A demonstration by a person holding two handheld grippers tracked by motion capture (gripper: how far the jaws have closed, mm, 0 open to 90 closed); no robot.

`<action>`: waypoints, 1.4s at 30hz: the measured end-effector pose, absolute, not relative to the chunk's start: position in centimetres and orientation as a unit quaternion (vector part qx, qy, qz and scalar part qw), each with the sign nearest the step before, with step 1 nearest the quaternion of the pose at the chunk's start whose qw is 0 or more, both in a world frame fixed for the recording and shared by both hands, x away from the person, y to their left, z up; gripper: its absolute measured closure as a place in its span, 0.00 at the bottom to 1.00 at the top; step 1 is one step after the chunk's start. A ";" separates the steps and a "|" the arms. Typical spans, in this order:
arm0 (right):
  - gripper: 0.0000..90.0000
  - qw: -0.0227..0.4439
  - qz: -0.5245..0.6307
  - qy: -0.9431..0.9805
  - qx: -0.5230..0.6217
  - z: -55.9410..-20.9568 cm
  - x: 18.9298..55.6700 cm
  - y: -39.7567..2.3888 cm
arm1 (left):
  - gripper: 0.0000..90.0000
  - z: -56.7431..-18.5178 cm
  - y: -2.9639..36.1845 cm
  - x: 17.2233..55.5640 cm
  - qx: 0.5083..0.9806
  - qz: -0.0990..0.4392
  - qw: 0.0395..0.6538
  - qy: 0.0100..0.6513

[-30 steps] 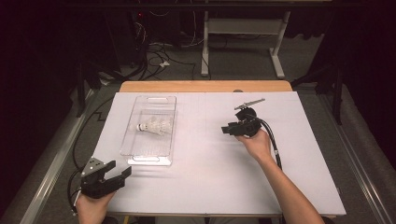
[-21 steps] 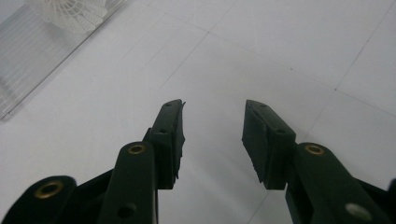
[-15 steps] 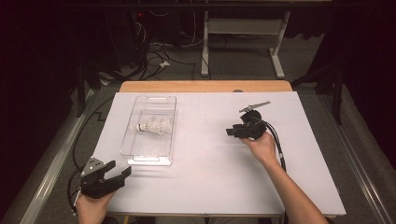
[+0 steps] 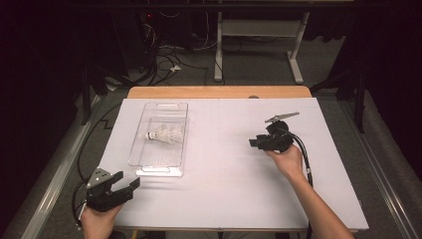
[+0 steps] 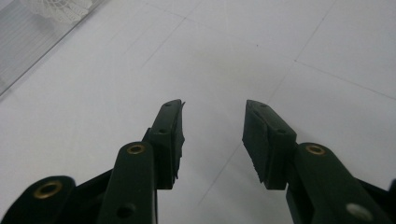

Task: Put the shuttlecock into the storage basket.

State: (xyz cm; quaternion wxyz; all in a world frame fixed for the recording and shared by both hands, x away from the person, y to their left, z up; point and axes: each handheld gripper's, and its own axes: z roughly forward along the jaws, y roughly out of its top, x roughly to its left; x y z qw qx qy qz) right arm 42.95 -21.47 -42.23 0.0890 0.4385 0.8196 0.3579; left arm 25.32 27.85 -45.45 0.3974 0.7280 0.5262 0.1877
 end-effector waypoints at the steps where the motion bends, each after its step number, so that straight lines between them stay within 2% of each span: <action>1: 0.65 0.090 0.358 0.819 0.440 -42.2 42.9 -21.5 | 0.36 -45.4 27.9 25.3 0.728 0.188 0.398 0.526; 42: 0.64 0.107 0.367 0.801 0.461 -42.5 41.2 -25.4 | 0.36 -45.4 27.8 25.3 0.726 0.188 0.398 0.528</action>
